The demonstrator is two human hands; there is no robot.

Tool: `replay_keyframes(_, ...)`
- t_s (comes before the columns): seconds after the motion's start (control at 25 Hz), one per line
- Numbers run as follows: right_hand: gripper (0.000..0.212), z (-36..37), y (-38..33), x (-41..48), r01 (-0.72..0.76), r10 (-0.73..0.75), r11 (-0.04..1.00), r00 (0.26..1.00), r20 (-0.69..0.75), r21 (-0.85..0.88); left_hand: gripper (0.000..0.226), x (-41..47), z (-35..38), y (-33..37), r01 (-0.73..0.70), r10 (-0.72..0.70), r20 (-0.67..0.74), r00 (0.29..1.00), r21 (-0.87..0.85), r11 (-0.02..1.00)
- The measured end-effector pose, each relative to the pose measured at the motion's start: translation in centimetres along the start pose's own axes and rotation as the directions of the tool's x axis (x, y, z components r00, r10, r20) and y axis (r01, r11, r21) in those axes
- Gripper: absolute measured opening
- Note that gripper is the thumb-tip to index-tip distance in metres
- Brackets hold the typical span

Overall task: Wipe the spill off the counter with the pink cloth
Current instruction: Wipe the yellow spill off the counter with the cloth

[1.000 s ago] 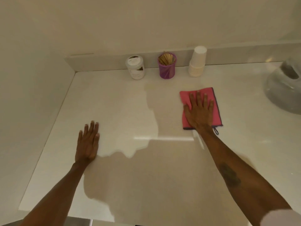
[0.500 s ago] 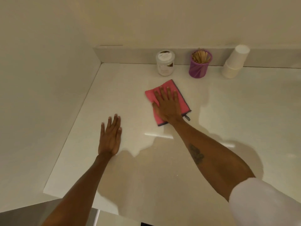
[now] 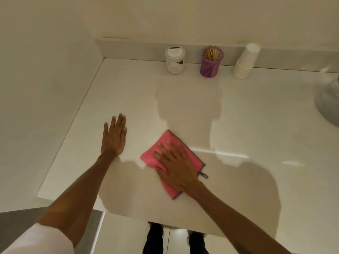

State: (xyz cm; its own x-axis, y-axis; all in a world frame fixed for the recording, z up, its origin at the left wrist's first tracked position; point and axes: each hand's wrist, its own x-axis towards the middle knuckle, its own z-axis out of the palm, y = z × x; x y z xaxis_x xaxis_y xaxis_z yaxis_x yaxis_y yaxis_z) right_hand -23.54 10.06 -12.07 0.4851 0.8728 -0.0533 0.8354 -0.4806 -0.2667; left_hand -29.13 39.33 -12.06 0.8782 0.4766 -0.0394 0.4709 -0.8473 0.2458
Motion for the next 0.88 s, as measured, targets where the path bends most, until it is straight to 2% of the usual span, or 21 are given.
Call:
replay_keyframes(0.08,0.058,-1.1,5.1,-3.5,-0.17,0.169,0.985,0.985,-0.038,-0.011,0.054,-0.2,0.0,0.1,0.009,-0.009,0.008,1.0,0.003,1.0)
replay_keyframes(0.2,0.067,-4.1,14.6,-6.1,-0.476,0.473,0.879,0.876,-0.089,-0.011,0.054,-0.4,-0.1,0.6,0.015,-0.015,0.026,1.0,-0.015,1.0)
replay_keyframes(0.28,0.072,-5.8,19.9,-5.2,-0.576,0.569,0.816,0.814,-0.117,-0.038,0.054,-0.3,-0.1,0.8,0.023,-0.023,0.022,0.999,-0.006,1.0)
replay_keyframes(0.36,0.071,-6.6,21.3,-1.7,-0.636,0.632,0.772,0.768,-0.104,-0.008,0.054,-0.1,-0.1,0.8,0.017,-0.017,0.009,1.0,0.009,1.0)
replay_keyframes(0.4,0.069,-6.4,20.1,0.5,-0.635,0.634,0.772,0.767,-0.099,0.02,0.054,0.0,-0.2,0.6,0.016,-0.016,0.008,1.0,0.01,1.0)
replay_keyframes(0.48,0.059,-5.1,14.2,3.8,-0.547,0.55,0.835,0.831,-0.09,0.052,0.054,-0.4,-0.1,0.3,0.015,-0.016,0.017,1.0,0.02,1.0)
replay_keyframes(0.56,0.056,-3.0,6.0,4.7,-0.377,0.377,0.926,0.917,-0.127,0.029,0.054,-0.4,-0.2,0.2,0.013,-0.013,0.023,1.0,0.015,1.0)
replay_keyframes(0.64,0.055,-0.2,-1.9,3.4,-0.172,0.183,0.983,0.962,-0.203,0.068,0.054,-0.3,-0.2,0.1,0.011,-0.011,0.02,1.0,0.01,1.0)
replay_keyframes(0.72,0.055,1.3,-6.5,1.0,-0.059,0.068,0.994,0.992,-0.103,0.09,0.054,-0.4,0.0,0.0,0.016,-0.016,0.019,1.0,0.01,1.0)
replay_keyframes(0.8,0.053,2.0,-6.4,-1.4,-0.053,0.056,0.997,0.997,-0.055,0.061,0.053,-0.5,0.0,-0.1,0.018,-0.018,0.02,1.0,-0.005,1.0)
replay_keyframes(0.88,0.049,1.3,-3.0,-4.1,-0.141,0.147,0.988,0.985,-0.089,0.065,0.053,-0.6,0.1,0.3,0.011,-0.01,0.013,1.0,-0.014,1.0)
